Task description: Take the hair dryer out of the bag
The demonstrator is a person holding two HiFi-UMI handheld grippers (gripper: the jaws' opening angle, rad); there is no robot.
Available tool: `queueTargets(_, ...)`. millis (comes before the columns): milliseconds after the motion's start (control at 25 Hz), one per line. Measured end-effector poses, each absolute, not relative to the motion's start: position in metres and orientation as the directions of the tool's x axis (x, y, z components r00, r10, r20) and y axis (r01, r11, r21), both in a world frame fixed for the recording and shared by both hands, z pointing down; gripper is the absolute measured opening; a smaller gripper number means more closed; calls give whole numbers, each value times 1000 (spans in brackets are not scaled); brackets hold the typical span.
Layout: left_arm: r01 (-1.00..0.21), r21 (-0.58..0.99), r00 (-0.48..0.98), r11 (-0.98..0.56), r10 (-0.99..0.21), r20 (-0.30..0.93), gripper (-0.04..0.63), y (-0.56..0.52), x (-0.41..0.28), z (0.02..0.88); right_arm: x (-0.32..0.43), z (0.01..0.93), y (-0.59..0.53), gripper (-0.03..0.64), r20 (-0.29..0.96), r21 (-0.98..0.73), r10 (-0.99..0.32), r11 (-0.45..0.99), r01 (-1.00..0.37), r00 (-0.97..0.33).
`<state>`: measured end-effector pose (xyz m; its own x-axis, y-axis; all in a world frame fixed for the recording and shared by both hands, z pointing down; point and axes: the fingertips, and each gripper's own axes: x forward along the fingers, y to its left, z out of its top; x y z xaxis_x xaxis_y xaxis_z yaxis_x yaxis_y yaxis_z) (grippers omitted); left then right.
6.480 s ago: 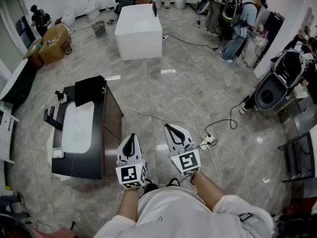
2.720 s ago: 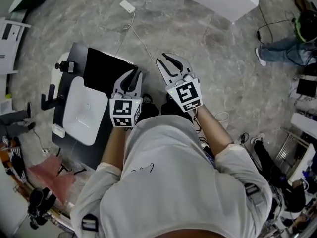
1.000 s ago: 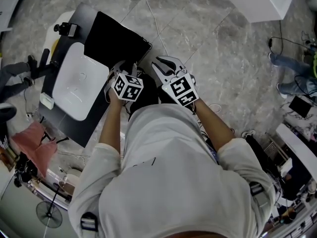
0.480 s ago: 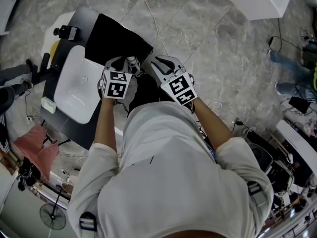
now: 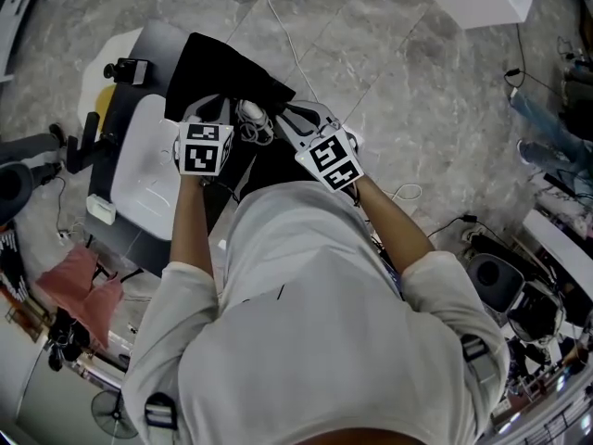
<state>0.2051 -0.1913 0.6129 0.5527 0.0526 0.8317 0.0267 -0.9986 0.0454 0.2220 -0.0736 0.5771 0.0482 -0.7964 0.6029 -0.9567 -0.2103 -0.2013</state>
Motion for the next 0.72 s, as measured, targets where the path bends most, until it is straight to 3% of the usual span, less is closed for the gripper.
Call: queueTargets(720,186,143,631,-972,230,741,31,-220,216,605,171,612,-128,80,653,-299,-757,-220,-929,-31)
